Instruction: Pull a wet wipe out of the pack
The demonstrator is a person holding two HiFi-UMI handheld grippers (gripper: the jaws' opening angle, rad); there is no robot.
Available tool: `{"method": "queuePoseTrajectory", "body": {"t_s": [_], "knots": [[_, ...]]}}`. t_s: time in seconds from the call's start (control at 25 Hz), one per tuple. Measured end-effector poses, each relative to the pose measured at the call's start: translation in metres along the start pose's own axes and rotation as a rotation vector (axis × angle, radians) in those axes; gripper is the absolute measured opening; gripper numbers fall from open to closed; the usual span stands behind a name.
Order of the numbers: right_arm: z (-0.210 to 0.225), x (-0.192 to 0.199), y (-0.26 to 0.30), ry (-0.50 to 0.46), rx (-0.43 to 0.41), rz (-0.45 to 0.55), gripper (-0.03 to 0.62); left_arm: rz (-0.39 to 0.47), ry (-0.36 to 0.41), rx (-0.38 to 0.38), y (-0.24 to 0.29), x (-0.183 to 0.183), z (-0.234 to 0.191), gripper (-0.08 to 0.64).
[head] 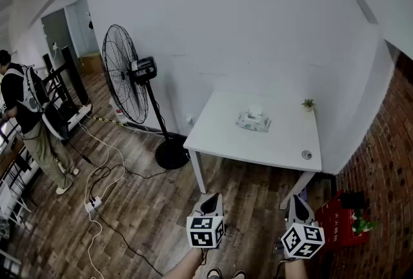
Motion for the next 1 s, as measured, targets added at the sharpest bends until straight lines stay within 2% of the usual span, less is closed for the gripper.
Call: {"method": "queuePoseTrajectory", "body": {"t_s": [0.2,0.4,0.76,1.0], "knots": [[-0.005,-0.003,-0.005,-0.003,-0.001,0.019,0.001,-0.006,0.005,0.023,-0.001,0.000,0.000,0.000],[-0.004,0.009,0.003,0.055,-0.064,-0.021,0.002,0.003,0.000,0.030,0.001,0.000,0.002,0.000],[-0.004,0.007,-0.003,0.061,-0.044,0.002,0.002,0.027,0.012,0.025,-0.004,-0.005,0.003,0.002],[-0.006,0.012,-0.004,0.056,-0.034,-0.016,0.002,0.022,-0.003,0.054,-0.003,-0.006,0.001,0.003]]}}
Point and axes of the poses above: the fingertips, and each gripper's own axes: y forward along the fingers, z to its right, x out of its underside, the point moved 6 cm from there along -y, backward along the fingers
